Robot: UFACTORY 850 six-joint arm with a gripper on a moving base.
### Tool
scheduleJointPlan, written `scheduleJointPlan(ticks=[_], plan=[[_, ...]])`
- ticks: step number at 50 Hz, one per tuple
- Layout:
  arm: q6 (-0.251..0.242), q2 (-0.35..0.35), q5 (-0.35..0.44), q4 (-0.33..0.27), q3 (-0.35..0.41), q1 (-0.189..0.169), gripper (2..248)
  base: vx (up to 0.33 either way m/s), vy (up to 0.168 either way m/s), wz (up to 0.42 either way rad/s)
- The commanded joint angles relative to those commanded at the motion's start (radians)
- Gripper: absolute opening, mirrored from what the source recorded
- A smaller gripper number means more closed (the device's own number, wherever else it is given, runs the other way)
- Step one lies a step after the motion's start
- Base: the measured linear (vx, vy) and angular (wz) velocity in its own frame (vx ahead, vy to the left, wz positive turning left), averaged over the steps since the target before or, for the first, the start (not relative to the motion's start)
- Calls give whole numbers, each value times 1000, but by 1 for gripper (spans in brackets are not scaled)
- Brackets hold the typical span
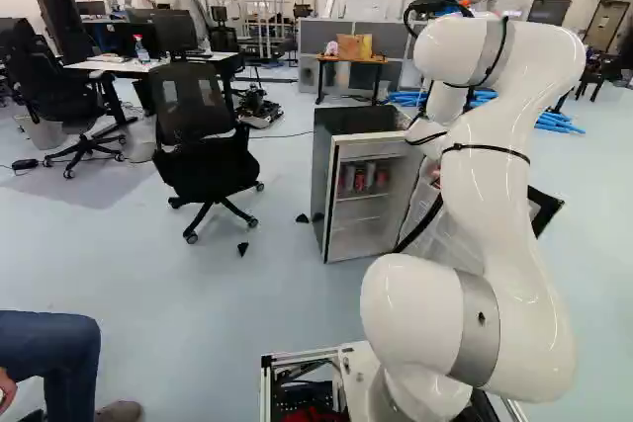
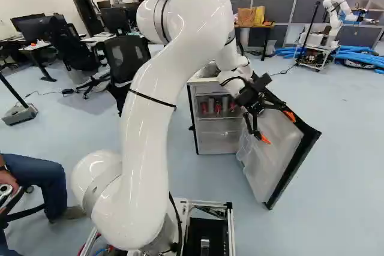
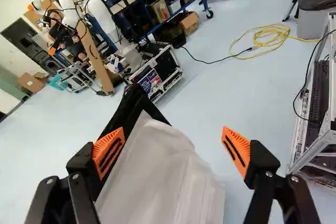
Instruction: Grab a drink from the fridge
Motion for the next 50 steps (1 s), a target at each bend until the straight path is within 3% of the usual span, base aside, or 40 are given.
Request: scheduleJointPlan(ticks=[11,22,50], plan=[[0,7,-2,-18,14,0,247,0,0,0],[0,35,-9,-79,74,16,247,0,0,0],[0,140,-55,-357,281,77,247,0,0,0]])
